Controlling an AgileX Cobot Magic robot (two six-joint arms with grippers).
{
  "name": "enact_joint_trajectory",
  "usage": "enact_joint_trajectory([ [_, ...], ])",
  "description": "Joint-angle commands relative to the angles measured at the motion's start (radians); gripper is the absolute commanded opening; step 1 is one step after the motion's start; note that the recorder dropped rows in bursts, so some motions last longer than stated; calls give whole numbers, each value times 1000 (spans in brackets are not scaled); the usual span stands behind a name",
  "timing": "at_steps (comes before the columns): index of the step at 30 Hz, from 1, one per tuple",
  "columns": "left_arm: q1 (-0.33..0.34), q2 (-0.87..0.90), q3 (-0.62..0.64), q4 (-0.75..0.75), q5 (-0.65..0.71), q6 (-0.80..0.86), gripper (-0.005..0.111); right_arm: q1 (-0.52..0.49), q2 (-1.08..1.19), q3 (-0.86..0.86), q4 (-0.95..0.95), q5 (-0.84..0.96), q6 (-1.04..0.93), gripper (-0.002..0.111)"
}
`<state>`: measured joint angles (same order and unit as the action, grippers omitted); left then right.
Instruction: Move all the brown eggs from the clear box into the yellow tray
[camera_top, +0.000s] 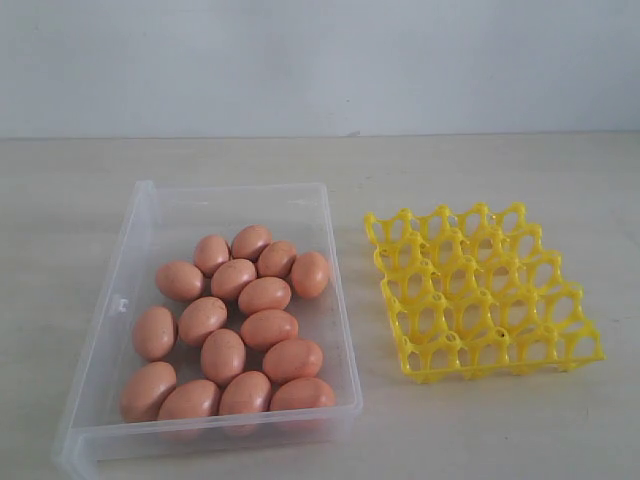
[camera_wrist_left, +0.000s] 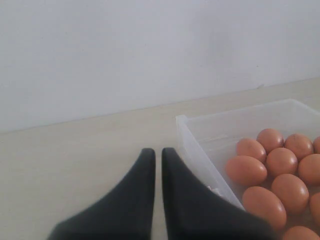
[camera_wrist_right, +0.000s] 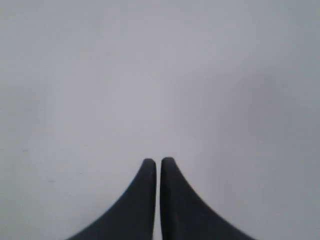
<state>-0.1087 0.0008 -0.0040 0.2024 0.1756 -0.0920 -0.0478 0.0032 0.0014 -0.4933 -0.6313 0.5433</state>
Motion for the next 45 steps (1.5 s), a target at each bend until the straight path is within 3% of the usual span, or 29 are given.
enact_joint_trajectory([
  [1, -6, -1, 4, -2, -3, -5, 4, -2, -2, -1, -321, -296, -31, 0],
  [5, -6, -1, 4, -2, -3, -5, 4, -2, 31, -1, -250, -224, -69, 0],
  [12, -6, -1, 4, -2, -3, -5, 4, -2, 210, -79, -361, -286, 9, 0],
  [17, -6, -1, 4, -2, -3, -5, 4, -2, 387, -164, -355, -212, 95, 0],
  [23, -6, -1, 4, -2, -3, -5, 4, -2, 676, -337, -682, -199, 440, 0],
  [26, -6, -1, 4, -2, -3, -5, 4, -2, 770, -353, -571, -578, 545, 0],
  [29, -6, -1, 4, -2, -3, -5, 4, -2, 774, -355, -233, -590, 501, 0],
  [32, -6, -1, 4, -2, -3, -5, 4, -2, 777, -355, -211, -590, 498, 0],
  [36, -6, -1, 4, -2, -3, -5, 4, -2, 777, -362, -274, -590, 443, 0],
  [42, -6, -1, 4, -2, -3, -5, 4, 12, 777, -494, -760, -497, 426, 0],
  [45, -6, -1, 4, -2, -3, -5, 4, 75, 777, -518, -797, -457, 398, 0],
])
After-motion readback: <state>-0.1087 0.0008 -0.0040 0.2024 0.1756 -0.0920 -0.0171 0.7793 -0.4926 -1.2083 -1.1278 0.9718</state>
